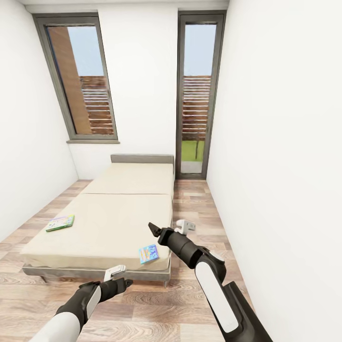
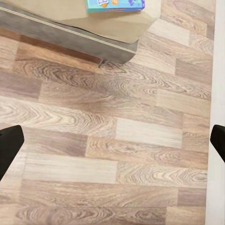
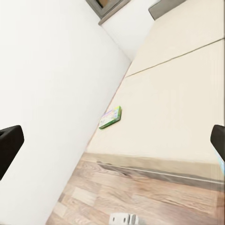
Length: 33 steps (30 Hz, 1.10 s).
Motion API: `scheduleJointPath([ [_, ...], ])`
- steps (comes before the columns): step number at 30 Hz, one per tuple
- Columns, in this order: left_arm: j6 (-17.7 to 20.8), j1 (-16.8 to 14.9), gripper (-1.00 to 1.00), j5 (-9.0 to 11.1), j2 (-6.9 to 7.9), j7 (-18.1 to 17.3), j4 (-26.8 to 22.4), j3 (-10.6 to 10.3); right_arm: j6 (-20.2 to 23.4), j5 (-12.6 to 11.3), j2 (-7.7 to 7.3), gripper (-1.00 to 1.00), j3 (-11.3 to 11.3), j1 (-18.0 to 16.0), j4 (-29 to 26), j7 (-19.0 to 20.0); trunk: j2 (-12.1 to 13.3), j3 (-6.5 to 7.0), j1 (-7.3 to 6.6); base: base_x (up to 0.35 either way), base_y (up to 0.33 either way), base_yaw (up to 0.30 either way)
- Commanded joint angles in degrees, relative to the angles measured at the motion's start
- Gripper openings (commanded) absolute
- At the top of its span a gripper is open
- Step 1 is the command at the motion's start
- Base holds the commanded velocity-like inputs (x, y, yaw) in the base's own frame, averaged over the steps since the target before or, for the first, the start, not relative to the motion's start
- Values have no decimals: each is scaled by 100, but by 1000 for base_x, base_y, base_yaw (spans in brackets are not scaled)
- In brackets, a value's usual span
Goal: Put all the toys in the child's room - the three board games (two on the bed and one on the table), the two jigsaw puzzles on the table, and the tennis ball on the table - inside the toy box on the table in the child's room.
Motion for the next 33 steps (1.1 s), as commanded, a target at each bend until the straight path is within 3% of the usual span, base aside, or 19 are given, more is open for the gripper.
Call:
scheduleJointPath([
  [1,35,-4,100,-58,-7,-41,-15,49,16,-62,-1,100,4,-5,-8,-66,-50,-28,24,0,0,0],
  [20,68,-4,100,-51,6,-168,-15,69,10,-101,5,100,-6,-5,14,-101,-812,-369,442,0,0,0],
  [26,173,-4,100,-45,48,-687,-56,178,13,-121,-26,100,-15,-5,14,-101,-1053,-477,573,0,0,0],
  [33,913,-14,100,2,367,-1719,-227,450,16,-126,-41,100,-17,-5,10,-101,-1093,-495,595,0,0,0],
])
